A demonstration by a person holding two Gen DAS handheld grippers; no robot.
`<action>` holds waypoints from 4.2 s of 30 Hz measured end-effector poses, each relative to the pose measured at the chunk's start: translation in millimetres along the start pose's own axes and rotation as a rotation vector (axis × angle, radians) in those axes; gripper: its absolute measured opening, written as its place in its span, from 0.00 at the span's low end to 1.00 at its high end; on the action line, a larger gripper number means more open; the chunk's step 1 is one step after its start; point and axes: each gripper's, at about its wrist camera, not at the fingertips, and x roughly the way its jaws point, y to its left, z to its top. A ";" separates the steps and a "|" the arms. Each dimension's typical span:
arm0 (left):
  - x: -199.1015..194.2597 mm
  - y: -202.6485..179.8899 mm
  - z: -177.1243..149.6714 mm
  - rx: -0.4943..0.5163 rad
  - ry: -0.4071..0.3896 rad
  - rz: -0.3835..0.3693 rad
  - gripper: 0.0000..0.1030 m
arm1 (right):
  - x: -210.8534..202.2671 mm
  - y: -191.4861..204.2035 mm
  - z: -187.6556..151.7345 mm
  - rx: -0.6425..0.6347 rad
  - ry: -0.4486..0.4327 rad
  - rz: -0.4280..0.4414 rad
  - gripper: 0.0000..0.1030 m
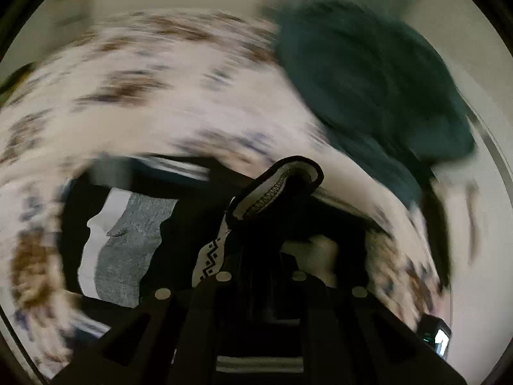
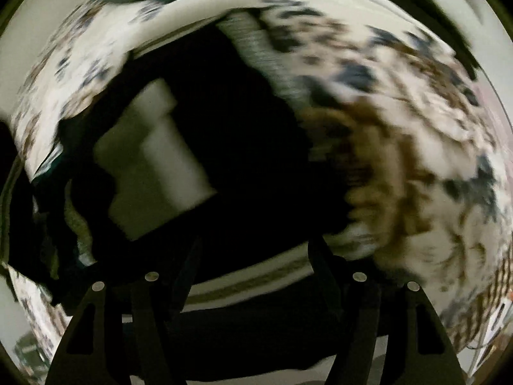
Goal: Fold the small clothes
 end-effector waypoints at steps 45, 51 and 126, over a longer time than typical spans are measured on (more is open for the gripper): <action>15.9 196.1 13.8 -0.169 0.034 0.415 0.83 | -32.7 -0.1 115.7 -0.100 -0.150 0.046 0.03; 86.0 186.8 20.9 -0.008 0.153 0.490 0.83 | -9.4 -6.2 118.2 -0.093 -0.144 -0.046 0.03; -47.2 -101.1 -329.3 0.022 0.304 0.239 0.05 | 61.4 -42.5 219.9 -0.067 0.287 0.454 0.10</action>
